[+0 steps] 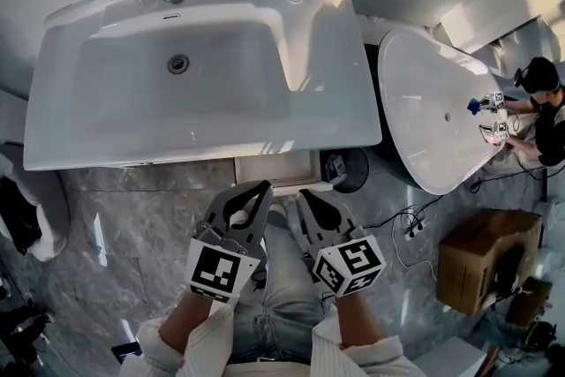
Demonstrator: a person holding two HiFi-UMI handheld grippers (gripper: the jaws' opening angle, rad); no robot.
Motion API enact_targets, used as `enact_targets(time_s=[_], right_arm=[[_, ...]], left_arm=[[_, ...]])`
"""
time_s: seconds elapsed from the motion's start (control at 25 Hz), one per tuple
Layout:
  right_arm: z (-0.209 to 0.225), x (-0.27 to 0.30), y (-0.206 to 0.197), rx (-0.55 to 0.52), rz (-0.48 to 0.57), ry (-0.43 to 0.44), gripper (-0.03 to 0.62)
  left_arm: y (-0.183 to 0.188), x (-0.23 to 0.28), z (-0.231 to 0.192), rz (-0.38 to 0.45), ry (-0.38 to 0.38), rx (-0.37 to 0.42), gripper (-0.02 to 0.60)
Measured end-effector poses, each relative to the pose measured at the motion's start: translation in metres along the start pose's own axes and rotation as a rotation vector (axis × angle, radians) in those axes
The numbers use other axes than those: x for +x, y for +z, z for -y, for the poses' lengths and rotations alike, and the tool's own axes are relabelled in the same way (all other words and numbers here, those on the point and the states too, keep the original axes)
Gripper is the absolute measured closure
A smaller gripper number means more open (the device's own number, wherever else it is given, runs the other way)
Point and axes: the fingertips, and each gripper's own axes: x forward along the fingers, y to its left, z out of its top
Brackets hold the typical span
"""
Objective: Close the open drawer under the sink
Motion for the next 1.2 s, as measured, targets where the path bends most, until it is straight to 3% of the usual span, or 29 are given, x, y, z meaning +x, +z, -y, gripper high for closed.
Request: enact_targets(time_s=[0.64, 1.2], right_arm=[[0.05, 0.03, -0.107, 0.068, -0.059, -0.071, 0.583], [0.074, 0.049, -0.186, 0.079, -0.104, -0.075, 0.583]], left_arm=[[-0.112, 0.029, 0.005, -0.091, -0.022, -0.057, 0.566], [-0.205, 0.04, 0.019, -0.206, -0.051, -0.088, 0.566]])
